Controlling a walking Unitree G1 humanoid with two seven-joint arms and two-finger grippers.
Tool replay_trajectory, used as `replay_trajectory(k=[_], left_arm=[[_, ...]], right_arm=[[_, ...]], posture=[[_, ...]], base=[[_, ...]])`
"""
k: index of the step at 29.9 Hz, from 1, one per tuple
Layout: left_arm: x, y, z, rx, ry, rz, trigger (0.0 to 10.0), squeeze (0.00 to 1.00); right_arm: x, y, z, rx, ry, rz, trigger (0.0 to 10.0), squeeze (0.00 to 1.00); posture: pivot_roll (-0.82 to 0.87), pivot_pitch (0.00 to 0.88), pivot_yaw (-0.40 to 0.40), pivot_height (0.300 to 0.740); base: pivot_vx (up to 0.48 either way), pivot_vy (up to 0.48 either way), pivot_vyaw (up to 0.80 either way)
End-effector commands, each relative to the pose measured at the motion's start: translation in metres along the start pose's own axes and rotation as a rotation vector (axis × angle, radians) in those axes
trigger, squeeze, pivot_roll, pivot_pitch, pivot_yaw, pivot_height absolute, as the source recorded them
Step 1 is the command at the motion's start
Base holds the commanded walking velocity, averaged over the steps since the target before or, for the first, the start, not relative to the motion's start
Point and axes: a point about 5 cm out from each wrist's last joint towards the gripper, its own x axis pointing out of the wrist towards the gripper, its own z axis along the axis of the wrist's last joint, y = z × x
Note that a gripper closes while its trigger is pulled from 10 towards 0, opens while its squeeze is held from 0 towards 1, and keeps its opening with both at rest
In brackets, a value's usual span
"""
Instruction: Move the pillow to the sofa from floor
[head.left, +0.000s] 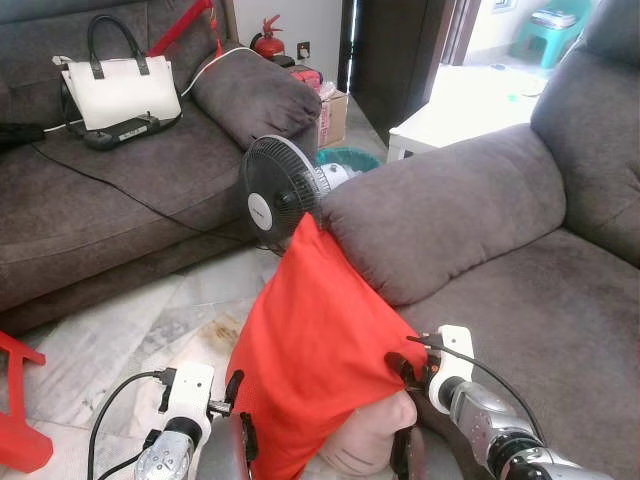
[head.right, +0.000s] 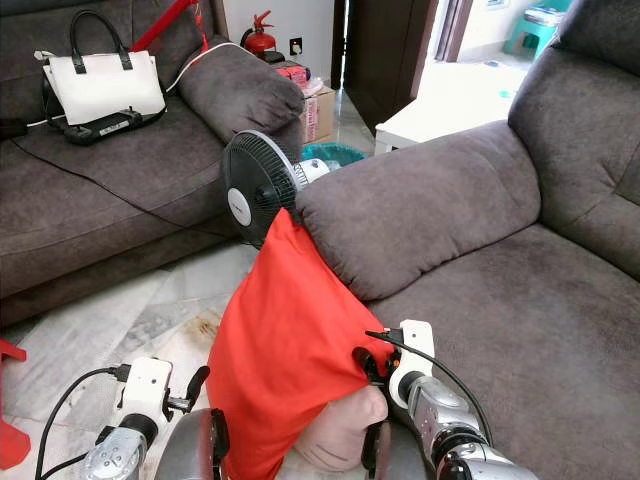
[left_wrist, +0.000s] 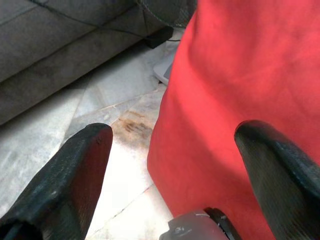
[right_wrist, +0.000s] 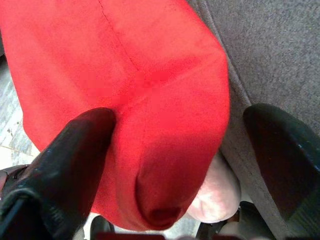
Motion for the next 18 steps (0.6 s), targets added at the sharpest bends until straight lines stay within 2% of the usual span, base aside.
replay_trajectory(k=[1, 18], left_arm=[[0.0014, 0.0002, -0.0009, 0.004, 0.005, -0.004, 10.0, 0.0], [0.0012, 0.0019, -0.0067, 0.006, 0.019, -0.011, 10.0, 0.0]], right_arm=[[-0.0011, -0.001, -0.0071, 0.02, 0.027, 0.002, 0.0, 0.0], [-0.0008, 0.0012, -0.0072, 0.018, 0.029, 0.032, 0.0, 0.0]], posture=[[0.16, 0.02, -0.039, 0.543], [0.16, 0.023, -0.036, 0.543]], base=[[0.0, 0.0, 0.0], [0.0, 0.0, 0.0]])
